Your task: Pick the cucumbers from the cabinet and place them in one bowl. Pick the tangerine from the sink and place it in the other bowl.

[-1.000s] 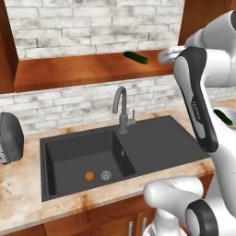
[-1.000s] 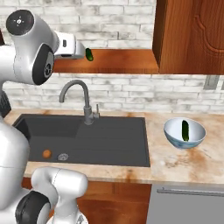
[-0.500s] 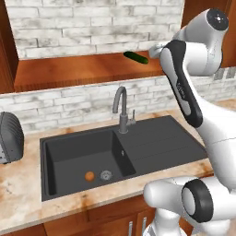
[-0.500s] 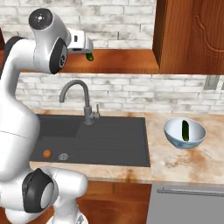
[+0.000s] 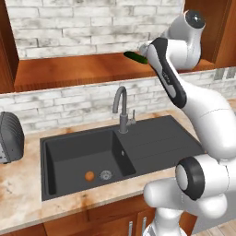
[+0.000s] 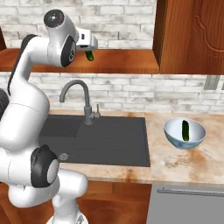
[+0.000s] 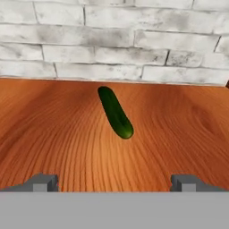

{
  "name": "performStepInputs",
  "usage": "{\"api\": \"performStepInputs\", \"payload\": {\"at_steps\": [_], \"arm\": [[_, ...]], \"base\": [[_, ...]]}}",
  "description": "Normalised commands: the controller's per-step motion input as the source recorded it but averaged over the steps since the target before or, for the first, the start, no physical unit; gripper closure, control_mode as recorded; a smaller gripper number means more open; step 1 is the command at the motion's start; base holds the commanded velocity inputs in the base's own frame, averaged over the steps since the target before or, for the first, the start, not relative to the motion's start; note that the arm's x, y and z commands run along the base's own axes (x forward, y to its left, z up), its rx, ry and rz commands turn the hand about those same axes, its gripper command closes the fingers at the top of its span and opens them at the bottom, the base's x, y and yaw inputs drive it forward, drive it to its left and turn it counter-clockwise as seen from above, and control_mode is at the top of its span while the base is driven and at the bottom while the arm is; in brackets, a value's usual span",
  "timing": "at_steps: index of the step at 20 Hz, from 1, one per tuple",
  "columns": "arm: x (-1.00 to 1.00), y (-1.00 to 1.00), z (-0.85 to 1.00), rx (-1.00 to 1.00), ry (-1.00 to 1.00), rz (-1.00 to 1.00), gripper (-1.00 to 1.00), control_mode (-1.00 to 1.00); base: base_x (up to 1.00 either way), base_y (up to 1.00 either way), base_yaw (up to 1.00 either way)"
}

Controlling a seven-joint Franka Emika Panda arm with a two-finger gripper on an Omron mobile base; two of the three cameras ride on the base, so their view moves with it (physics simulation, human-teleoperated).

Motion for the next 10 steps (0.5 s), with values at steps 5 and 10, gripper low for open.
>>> {"api": "performStepInputs", "payload": {"at_steps": [5,10], "arm": [[0.66,0.17,-0.14,-0.02,0.0,0.0,-1.0,-1.0],[0.54,0.02,-0.11,0.0,0.0,0.0,-1.0,-1.0]], "base": [[0.0,0.0,0.0],[0.0,0.0,0.0]]}}
